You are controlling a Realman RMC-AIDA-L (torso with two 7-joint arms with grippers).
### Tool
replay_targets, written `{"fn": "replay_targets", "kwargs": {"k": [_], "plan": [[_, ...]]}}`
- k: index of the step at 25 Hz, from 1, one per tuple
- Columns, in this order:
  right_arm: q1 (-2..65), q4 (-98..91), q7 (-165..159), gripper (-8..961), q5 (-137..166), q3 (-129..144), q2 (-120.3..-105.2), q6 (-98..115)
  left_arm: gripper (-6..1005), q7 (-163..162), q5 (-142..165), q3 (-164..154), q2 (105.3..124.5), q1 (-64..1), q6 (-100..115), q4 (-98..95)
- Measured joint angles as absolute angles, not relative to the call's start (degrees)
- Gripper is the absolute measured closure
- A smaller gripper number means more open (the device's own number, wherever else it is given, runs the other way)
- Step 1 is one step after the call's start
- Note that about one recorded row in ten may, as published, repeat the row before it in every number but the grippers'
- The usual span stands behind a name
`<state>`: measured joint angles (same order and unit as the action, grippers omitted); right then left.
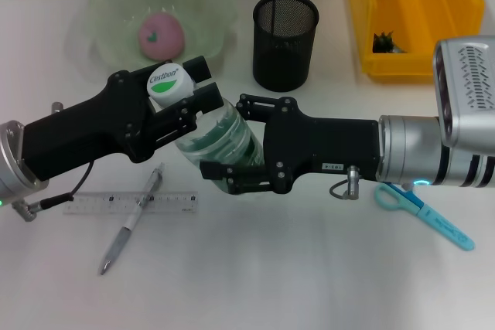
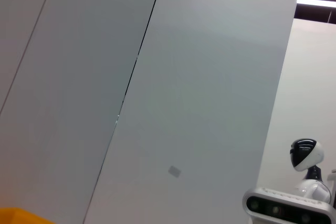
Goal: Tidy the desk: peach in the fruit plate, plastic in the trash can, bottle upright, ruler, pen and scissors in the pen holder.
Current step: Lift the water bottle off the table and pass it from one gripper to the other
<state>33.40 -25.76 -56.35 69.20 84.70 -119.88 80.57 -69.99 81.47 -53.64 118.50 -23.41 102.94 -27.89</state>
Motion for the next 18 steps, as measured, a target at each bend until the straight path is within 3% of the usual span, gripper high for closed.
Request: {"fn": "replay_targets", "kwargs": {"k": [18], "plan": [[32.85,-25.44,-55.96,177,69.17,84.85,-119.88,76.15,551,-70.45,80.26,-51.43,118.28,-24.17,102.9,-28.74]]}}
